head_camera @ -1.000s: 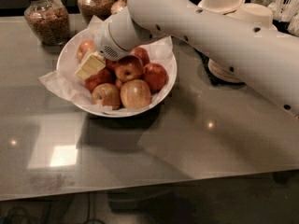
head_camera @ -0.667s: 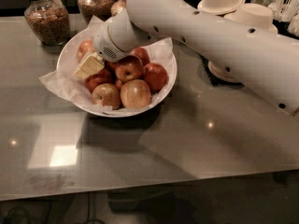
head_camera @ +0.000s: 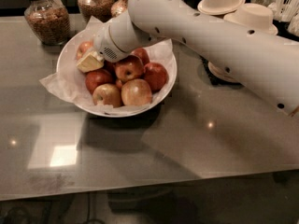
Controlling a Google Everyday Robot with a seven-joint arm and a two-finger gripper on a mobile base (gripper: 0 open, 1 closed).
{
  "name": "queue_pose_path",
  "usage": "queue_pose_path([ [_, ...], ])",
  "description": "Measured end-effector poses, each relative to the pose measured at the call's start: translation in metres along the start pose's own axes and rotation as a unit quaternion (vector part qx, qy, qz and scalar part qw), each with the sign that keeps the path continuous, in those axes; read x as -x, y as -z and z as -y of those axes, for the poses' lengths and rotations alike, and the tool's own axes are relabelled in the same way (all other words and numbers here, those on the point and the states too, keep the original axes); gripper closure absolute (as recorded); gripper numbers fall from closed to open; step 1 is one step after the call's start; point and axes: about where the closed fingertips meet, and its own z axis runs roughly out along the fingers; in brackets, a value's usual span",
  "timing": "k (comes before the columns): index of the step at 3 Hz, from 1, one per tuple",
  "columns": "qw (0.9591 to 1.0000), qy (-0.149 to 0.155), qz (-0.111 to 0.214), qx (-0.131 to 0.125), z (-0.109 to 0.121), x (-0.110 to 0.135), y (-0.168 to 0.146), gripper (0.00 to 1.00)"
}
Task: Pick apple from white bowl
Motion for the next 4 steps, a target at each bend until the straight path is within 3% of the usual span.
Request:
queue_pose_path([
  [1, 1.0000, 0.000, 0.000, 0.000, 0.000, 0.000, 0.000, 0.94],
  [2, 0.9995, 0.006, 0.016, 0.025, -0.003, 0.011, 0.003, 1.00],
  [3, 0.9962, 0.024, 0.054, 0.064, -0.006, 0.039, 0.015, 1.00],
  [4, 0.9887, 0.053, 0.114, 0.083, 0.003, 0.079, 0.052, 1.00],
])
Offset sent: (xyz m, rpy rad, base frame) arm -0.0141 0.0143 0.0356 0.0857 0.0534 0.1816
